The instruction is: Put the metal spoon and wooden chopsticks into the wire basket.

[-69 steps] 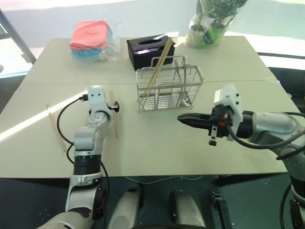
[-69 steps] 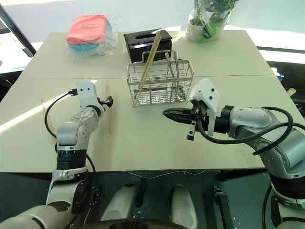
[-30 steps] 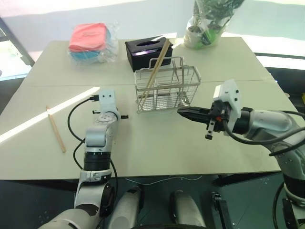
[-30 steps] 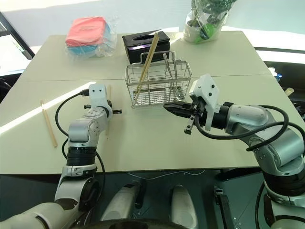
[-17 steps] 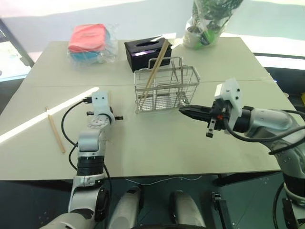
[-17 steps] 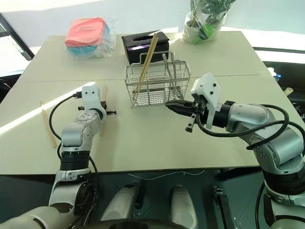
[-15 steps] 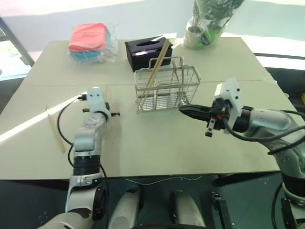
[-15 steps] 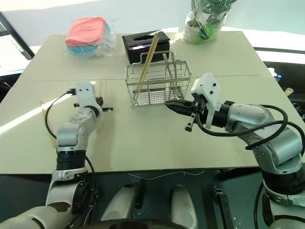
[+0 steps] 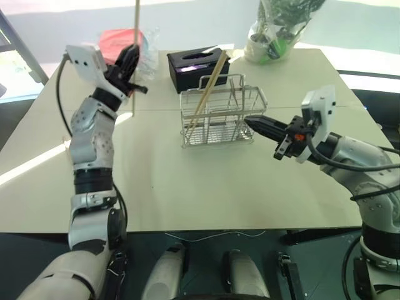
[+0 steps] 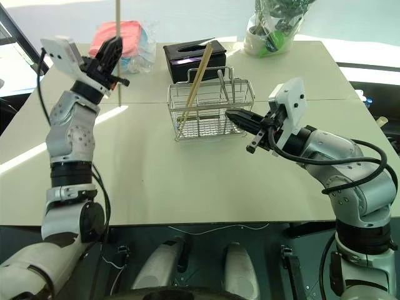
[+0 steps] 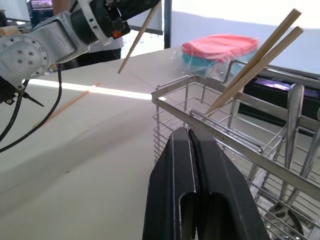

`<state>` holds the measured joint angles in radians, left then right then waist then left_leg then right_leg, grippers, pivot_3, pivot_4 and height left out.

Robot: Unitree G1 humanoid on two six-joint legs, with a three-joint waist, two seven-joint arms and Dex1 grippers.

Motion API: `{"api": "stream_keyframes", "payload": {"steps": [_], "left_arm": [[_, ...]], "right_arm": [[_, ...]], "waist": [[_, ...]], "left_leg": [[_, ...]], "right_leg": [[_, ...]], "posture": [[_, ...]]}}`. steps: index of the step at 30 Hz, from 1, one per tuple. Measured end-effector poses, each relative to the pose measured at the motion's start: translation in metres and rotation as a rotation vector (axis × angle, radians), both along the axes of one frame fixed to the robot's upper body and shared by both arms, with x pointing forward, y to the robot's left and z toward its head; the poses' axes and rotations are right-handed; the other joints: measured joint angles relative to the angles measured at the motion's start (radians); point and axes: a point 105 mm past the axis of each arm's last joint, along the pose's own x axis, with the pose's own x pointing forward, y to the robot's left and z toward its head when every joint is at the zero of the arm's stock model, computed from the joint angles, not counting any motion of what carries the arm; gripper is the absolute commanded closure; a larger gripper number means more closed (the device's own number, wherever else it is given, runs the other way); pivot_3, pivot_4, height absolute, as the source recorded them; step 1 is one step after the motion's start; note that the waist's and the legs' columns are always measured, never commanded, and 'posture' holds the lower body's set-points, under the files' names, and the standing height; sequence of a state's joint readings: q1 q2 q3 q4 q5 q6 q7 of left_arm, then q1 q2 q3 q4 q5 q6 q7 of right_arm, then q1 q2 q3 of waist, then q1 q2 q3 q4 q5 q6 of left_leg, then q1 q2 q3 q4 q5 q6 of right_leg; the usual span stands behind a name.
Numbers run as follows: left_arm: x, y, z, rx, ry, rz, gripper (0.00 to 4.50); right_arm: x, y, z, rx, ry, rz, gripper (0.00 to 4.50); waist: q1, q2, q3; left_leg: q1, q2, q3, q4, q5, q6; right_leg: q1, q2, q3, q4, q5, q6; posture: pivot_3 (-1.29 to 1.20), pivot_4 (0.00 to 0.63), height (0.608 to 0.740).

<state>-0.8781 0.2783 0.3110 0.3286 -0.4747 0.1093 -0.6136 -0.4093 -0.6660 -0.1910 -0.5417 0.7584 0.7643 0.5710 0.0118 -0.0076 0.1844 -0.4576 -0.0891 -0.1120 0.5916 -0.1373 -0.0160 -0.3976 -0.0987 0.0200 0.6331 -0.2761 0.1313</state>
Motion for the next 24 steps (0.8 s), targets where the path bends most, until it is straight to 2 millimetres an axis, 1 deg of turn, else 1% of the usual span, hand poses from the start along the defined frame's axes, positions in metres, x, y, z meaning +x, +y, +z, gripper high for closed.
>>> {"api": "stream_keyframes", "payload": {"steps": [2, 5, 10, 14, 17, 24], "left_arm": [[-0.001, -0.012, 0.006, -0.047, -0.025, -0.107, 4.47], [0.001, -0.028, 0.010, -0.118, -0.026, -0.227, 4.47], [0.006, -0.053, 0.007, -0.191, -0.014, -0.365, 4.47], [0.005, -0.068, 0.002, -0.222, -0.011, -0.426, 4.47], [0.004, -0.075, 0.003, -0.241, -0.015, -0.450, 4.47], [0.002, -0.081, 0.005, -0.258, -0.041, -0.449, 4.47]], "right_arm": [[0.000, -0.001, 0.002, 0.009, -0.016, -0.018, 4.50], [0.000, -0.003, 0.003, 0.022, -0.032, -0.049, 4.50], [-0.002, -0.005, 0.002, 0.035, -0.051, -0.086, 4.50], [-0.002, -0.005, 0.003, 0.039, -0.064, -0.105, 4.50], [-0.002, -0.006, 0.001, 0.044, -0.059, -0.116, 4.50], [-0.002, -0.006, 0.001, 0.058, -0.059, -0.129, 4.50]], "waist": [[-0.001, 0.000, 0.000], [-0.001, 0.000, 0.000], [-0.001, 0.000, 0.000], [-0.002, 0.000, 0.000], [-0.002, 0.000, 0.000], [-0.001, 0.000, 0.000]], "left_leg": [[0.000, 0.000, 0.000, 0.000, 0.000, 0.000], [0.000, 0.000, 0.000, 0.000, 0.000, 0.000], [0.000, 0.000, 0.000, 0.001, 0.000, 0.000], [0.000, 0.000, 0.000, 0.001, 0.000, 0.000], [0.000, 0.000, -0.001, 0.001, 0.000, 0.000], [0.000, 0.000, -0.001, 0.001, 0.000, 0.000]], "right_leg": [[0.000, 0.000, 0.000, 0.000, 0.000, 0.000], [0.000, 0.000, 0.000, 0.001, 0.001, 0.002], [0.000, 0.001, 0.000, 0.001, 0.001, 0.003], [0.000, 0.001, 0.000, 0.002, 0.001, 0.003], [0.000, 0.001, 0.000, 0.002, 0.001, 0.003], [0.000, 0.001, 0.000, 0.002, 0.001, 0.003]], "posture": [[0.00, 0.150, 0.740], [0.00, 0.150, 0.740], [0.00, 0.150, 0.740], [0.00, 0.150, 0.740], [0.00, 0.150, 0.740], [0.00, 0.150, 0.740]]}}
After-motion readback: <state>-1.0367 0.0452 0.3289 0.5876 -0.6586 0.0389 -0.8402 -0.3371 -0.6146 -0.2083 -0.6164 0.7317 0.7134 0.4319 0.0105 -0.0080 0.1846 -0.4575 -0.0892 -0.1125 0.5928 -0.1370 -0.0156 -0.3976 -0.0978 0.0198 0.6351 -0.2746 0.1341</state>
